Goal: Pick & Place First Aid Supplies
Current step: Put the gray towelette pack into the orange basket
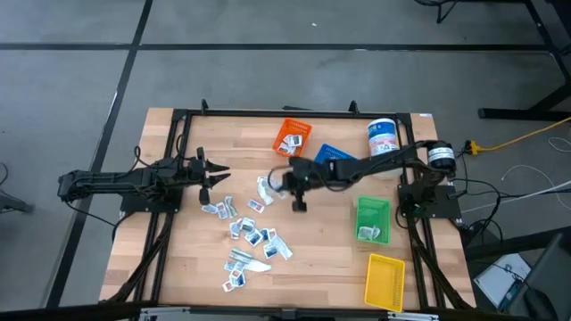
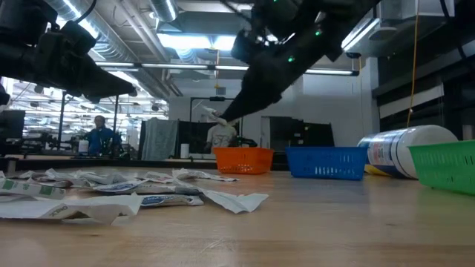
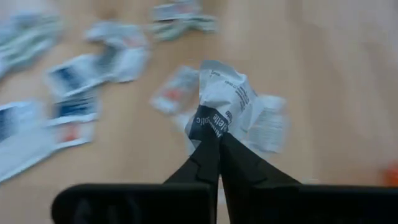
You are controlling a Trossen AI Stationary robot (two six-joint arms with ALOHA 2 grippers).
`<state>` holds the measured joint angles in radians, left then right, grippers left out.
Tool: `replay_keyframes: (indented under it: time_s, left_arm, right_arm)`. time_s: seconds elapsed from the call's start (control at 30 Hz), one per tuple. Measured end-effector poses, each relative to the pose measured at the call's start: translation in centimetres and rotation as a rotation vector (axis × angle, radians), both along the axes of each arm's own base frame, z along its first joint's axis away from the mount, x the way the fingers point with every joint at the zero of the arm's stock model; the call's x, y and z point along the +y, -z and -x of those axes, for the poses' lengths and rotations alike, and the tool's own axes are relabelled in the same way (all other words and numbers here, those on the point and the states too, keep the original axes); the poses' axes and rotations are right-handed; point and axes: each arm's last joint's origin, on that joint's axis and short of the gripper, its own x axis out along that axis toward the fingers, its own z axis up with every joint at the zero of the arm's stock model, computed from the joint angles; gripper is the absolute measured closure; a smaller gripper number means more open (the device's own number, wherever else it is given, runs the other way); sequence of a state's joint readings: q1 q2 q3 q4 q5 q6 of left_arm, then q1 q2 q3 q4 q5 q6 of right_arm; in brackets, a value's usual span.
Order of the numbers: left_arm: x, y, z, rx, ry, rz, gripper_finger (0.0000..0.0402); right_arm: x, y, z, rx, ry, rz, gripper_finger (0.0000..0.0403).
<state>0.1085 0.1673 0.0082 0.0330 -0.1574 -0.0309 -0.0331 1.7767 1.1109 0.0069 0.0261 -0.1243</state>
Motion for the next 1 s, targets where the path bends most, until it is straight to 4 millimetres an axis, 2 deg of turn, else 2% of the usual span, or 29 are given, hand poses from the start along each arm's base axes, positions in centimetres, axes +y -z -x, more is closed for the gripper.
replay_keyframes:
  time_s: [0.4,0.67,0.8,1.0]
  left_arm:
    - [0.0,0.0,0.0,0.000,0.001,0.000,0.0310]
    - [0.0,0.0,0.0,0.000,0.001,0.000,0.0309]
    - [0.0,0.0,0.0,0.000,0.001,0.000,0.0311]
    - [0.0,0.0,0.0,0.000,0.001,0.000,0.0309]
  right_arm:
    - [-8.8,-1.9,0.9,0.080,0.243,-0.018,0.0392]
    - [-14.8,-2.5,2.9,0.067,0.402,-0.071,0.0384]
    - [-16.3,-2.5,3.4,0.032,0.410,-0.168,0.0383]
    - [-16.6,-2.5,3.6,0.025,0.438,-0.176,0.0381]
